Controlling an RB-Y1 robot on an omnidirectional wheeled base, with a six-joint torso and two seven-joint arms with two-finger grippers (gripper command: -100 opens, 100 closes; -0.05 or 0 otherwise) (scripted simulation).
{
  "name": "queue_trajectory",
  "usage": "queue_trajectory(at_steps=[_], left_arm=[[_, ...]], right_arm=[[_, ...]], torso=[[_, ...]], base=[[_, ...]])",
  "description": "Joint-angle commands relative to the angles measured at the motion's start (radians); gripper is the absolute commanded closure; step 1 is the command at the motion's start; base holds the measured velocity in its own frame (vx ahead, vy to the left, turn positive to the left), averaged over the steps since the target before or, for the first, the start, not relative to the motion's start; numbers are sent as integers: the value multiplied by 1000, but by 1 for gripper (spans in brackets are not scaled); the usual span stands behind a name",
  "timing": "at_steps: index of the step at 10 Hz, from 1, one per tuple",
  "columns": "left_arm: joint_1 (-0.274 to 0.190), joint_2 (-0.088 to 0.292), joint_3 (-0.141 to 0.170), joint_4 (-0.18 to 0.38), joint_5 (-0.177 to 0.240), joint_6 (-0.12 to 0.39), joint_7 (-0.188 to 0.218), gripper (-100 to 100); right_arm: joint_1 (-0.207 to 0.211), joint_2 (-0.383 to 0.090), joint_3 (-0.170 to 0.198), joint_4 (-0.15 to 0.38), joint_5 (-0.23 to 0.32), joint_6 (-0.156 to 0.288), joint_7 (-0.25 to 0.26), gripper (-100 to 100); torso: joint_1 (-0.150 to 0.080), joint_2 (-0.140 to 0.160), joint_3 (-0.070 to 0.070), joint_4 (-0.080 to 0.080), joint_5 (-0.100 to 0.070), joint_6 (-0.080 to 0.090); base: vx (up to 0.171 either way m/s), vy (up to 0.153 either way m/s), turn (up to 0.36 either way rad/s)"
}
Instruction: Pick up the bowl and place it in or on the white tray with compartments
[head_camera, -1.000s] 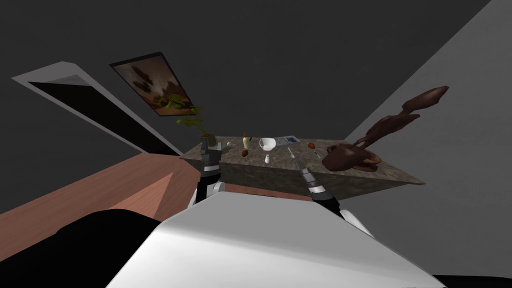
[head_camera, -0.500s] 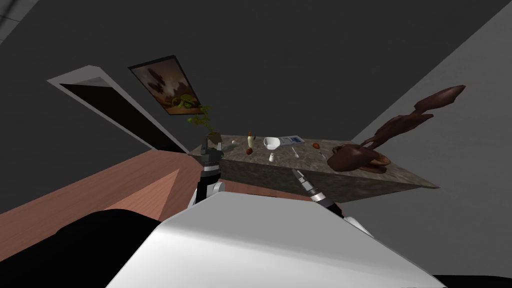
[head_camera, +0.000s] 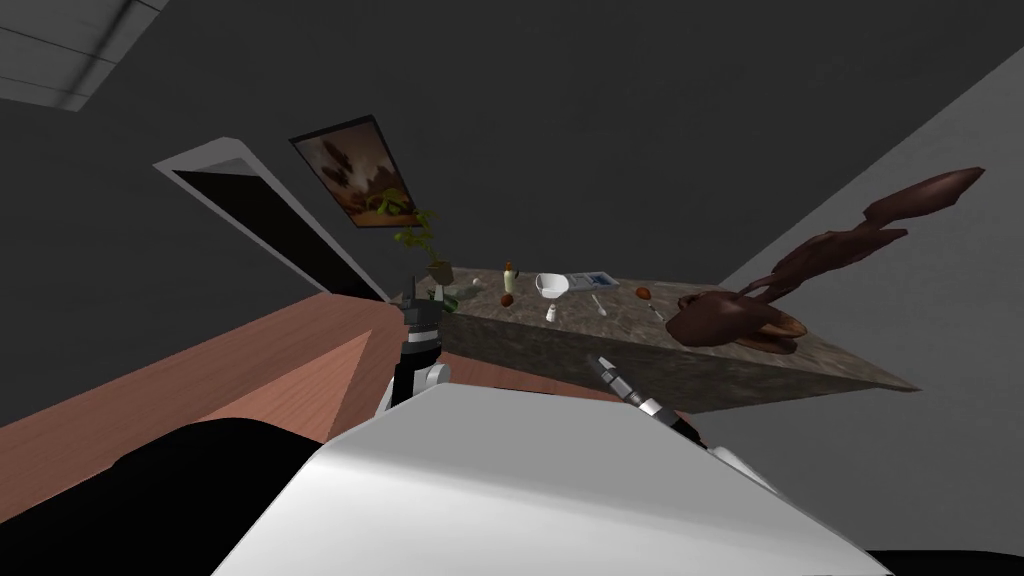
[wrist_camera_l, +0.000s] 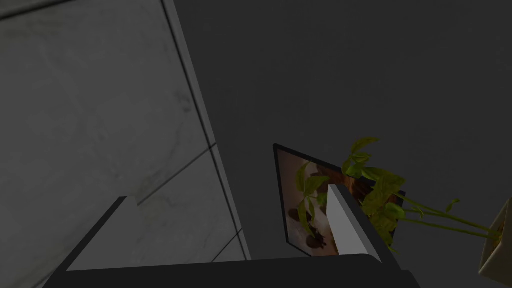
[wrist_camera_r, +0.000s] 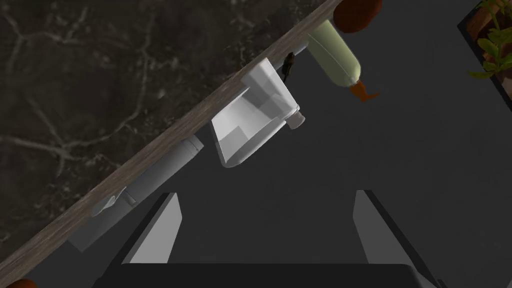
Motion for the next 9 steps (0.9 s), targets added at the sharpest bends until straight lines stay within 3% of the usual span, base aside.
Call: queue_trajectory(at_steps=[1,8,9], left_arm=[[0,0,0,0,0,0,0,0],[0,0,0,0,0,0,0,0],[0,0,0,0,0,0,0,0]], right_arm=[[7,-36,5,41,16,-6,9,-100],[36,-250,26,229,128,9,35,-100],[36,-283,26,236,128,9,35,-100]], torso=[[0,0,0,0,0,0],[0,-2,-1,0,0,0],[2,-2,-1,0,0,0]], base=[[-39,55,60],[-21,66,112],[1,77,82]])
